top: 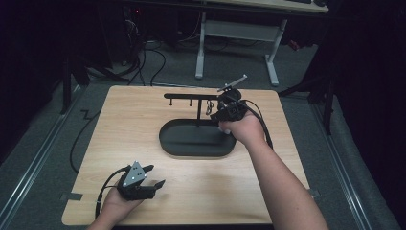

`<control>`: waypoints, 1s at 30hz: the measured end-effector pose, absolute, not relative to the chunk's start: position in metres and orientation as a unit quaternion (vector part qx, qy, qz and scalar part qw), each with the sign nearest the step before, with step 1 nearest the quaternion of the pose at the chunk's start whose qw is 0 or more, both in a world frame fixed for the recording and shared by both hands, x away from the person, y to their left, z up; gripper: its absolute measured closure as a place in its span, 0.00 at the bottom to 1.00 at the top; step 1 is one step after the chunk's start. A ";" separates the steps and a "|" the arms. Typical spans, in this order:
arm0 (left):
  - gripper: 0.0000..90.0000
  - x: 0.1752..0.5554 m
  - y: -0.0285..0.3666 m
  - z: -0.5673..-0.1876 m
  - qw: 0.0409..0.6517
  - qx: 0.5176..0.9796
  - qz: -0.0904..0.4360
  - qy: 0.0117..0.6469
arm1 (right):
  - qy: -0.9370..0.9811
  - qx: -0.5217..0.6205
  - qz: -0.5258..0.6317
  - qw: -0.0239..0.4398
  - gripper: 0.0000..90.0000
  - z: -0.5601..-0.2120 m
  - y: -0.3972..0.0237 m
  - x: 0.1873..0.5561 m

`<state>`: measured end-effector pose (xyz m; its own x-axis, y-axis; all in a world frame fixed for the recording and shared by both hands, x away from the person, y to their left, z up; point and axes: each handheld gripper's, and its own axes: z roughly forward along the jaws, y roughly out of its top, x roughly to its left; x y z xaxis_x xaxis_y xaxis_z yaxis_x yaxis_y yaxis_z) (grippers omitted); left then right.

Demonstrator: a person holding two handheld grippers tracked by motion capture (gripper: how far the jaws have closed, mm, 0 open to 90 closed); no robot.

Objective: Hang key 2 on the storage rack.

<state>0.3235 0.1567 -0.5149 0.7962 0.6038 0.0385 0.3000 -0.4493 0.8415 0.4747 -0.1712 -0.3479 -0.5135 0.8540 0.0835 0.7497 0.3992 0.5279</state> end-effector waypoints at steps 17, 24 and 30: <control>0.35 0.323 0.154 -0.517 0.446 0.838 0.167 0.267 | 0.821 0.490 0.280 0.084 0.45 -0.398 -0.181 0.449; 0.35 0.322 0.153 -0.517 0.444 0.840 0.165 0.263 | 0.818 0.488 0.294 0.081 0.41 -0.418 -0.187 0.432; 0.35 0.320 0.150 -0.517 0.445 0.841 0.164 0.260 | 0.813 0.482 0.308 0.105 0.39 -0.429 -0.199 0.408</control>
